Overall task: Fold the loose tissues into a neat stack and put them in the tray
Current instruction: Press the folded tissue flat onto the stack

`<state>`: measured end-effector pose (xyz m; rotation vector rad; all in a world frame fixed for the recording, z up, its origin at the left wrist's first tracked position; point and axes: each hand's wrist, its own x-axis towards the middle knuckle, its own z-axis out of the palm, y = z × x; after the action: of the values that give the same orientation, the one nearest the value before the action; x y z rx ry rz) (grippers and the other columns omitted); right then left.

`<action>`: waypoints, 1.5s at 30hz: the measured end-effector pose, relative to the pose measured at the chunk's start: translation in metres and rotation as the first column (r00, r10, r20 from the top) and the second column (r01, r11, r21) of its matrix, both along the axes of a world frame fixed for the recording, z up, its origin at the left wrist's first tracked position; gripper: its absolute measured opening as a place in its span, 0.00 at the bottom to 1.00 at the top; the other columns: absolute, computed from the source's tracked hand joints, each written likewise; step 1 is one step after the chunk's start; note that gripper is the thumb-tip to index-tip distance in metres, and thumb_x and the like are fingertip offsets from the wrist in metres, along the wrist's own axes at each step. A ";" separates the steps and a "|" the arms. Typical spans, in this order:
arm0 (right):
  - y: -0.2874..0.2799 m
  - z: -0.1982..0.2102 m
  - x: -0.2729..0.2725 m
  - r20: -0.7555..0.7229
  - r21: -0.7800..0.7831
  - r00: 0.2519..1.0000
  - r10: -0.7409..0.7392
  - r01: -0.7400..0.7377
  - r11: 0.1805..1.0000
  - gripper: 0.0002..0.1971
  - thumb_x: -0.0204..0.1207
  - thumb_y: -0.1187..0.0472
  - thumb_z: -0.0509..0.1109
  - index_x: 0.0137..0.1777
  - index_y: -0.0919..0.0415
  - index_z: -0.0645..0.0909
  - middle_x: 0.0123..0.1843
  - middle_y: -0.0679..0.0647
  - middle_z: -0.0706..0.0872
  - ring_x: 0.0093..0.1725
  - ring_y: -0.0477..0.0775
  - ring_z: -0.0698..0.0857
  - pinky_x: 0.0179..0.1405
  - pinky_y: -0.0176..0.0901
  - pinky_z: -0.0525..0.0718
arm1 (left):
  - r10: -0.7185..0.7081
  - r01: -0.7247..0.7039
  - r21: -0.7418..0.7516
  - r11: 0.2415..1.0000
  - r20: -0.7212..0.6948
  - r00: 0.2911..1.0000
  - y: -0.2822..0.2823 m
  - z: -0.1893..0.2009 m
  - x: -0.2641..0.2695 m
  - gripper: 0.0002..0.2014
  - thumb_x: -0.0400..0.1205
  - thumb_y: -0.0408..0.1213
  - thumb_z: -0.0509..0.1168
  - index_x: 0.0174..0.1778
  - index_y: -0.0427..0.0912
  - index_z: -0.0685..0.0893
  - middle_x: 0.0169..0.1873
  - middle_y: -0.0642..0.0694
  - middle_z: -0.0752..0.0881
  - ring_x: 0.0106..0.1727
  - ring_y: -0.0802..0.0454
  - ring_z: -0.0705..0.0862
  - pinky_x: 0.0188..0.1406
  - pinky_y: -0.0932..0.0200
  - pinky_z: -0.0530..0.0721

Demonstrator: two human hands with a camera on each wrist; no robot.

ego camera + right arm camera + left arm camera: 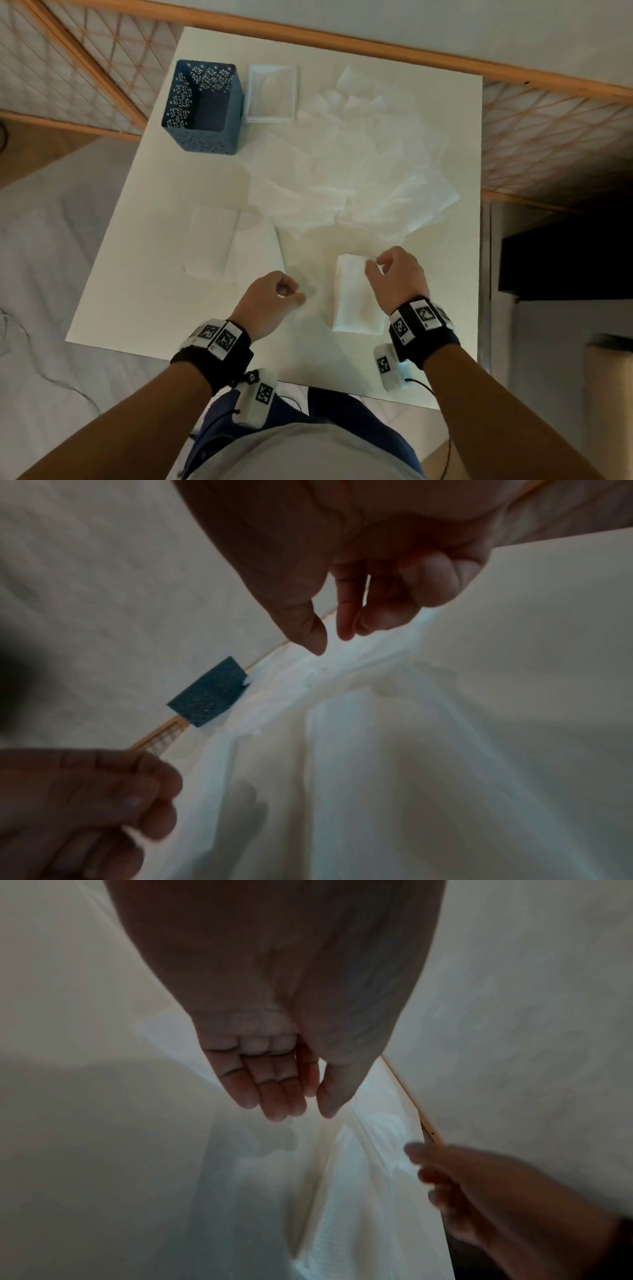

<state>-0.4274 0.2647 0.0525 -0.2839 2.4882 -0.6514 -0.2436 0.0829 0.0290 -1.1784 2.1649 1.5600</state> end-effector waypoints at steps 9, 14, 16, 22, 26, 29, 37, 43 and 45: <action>-0.164 0.000 -0.046 -0.172 0.063 0.868 0.466 -0.462 0.884 0.14 0.87 0.51 0.67 0.67 0.56 0.82 0.69 0.57 0.79 0.62 0.60 0.84 0.56 0.50 0.82 | -0.010 0.010 -0.015 1.000 0.028 1.000 -0.023 0.004 0.047 0.06 0.81 0.45 0.77 0.48 0.54 0.86 0.43 0.62 0.90 0.47 0.66 0.86 0.48 0.62 0.81; -0.216 -0.022 -0.056 -0.201 0.231 0.775 0.599 -0.556 0.798 0.20 0.85 0.52 0.71 0.72 0.60 0.77 0.73 0.59 0.74 0.71 0.62 0.77 0.62 0.56 0.83 | -0.041 0.041 -0.007 0.999 0.058 0.997 -0.025 0.005 0.058 0.06 0.82 0.47 0.75 0.48 0.55 0.85 0.43 0.67 0.88 0.42 0.66 0.85 0.47 0.62 0.82; -0.228 -0.031 -0.058 -0.194 0.302 0.746 0.638 -0.573 0.762 0.21 0.85 0.53 0.71 0.73 0.59 0.76 0.73 0.59 0.74 0.72 0.63 0.77 0.64 0.57 0.82 | -0.055 0.056 -0.006 0.998 0.057 0.997 -0.027 0.006 0.060 0.05 0.83 0.48 0.74 0.48 0.56 0.84 0.45 0.63 0.89 0.41 0.66 0.85 0.46 0.63 0.81; -0.242 -0.040 -0.065 -0.227 0.425 0.691 0.686 -0.564 0.708 0.12 0.88 0.60 0.64 0.68 0.61 0.80 0.68 0.60 0.81 0.67 0.64 0.83 0.59 0.55 0.82 | -0.084 0.083 0.022 0.996 0.022 0.996 -0.034 0.012 0.056 0.04 0.85 0.46 0.72 0.49 0.54 0.84 0.47 0.59 0.89 0.36 0.66 0.82 0.42 0.65 0.77; -0.240 -0.026 -0.071 -0.195 0.374 0.732 0.653 -0.560 0.739 0.13 0.91 0.56 0.60 0.61 0.59 0.86 0.60 0.58 0.89 0.59 0.63 0.88 0.53 0.53 0.84 | -0.113 0.113 0.021 0.993 0.016 0.993 -0.039 0.014 0.049 0.04 0.85 0.45 0.72 0.50 0.54 0.84 0.48 0.59 0.88 0.35 0.67 0.81 0.42 0.65 0.75; -0.225 -0.007 -0.069 -0.194 0.235 0.834 0.517 -0.473 0.850 0.15 0.92 0.55 0.59 0.56 0.59 0.86 0.52 0.55 0.89 0.54 0.61 0.88 0.48 0.49 0.83 | -0.109 0.108 0.019 0.994 0.020 0.994 -0.043 0.014 0.039 0.03 0.86 0.48 0.71 0.51 0.55 0.84 0.50 0.60 0.89 0.43 0.67 0.84 0.46 0.65 0.77; -0.143 0.046 -0.034 -0.152 -0.217 0.969 0.197 -0.227 0.950 0.09 0.86 0.50 0.68 0.48 0.54 0.84 0.45 0.46 0.88 0.45 0.50 0.84 0.47 0.42 0.79 | 0.108 -0.092 0.145 0.985 -0.103 0.989 -0.055 0.039 -0.025 0.14 0.84 0.53 0.70 0.47 0.45 0.87 0.44 0.49 0.93 0.48 0.47 0.92 0.54 0.42 0.89; -0.101 0.069 -0.013 -0.045 -0.365 0.997 0.069 -0.081 0.928 0.09 0.82 0.51 0.74 0.42 0.50 0.80 0.39 0.43 0.85 0.36 0.41 0.80 0.34 0.26 0.74 | 0.336 -0.249 0.371 0.895 -0.190 0.923 -0.050 0.072 -0.073 0.25 0.88 0.59 0.67 0.58 0.36 0.88 0.52 0.43 0.94 0.46 0.49 0.92 0.56 0.48 0.89; -0.090 0.074 -0.006 -0.015 -0.414 0.997 0.080 -0.079 0.907 0.08 0.82 0.53 0.75 0.44 0.50 0.80 0.38 0.43 0.85 0.33 0.40 0.80 0.34 0.27 0.76 | 0.371 -0.269 0.415 0.869 -0.188 0.910 -0.049 0.080 -0.081 0.29 0.85 0.66 0.67 0.61 0.40 0.87 0.54 0.46 0.94 0.52 0.48 0.94 0.58 0.48 0.90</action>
<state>-0.4332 0.1743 0.1268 -0.5383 2.3006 -1.1441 -0.3242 0.0342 0.1087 -1.3072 1.7320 2.2739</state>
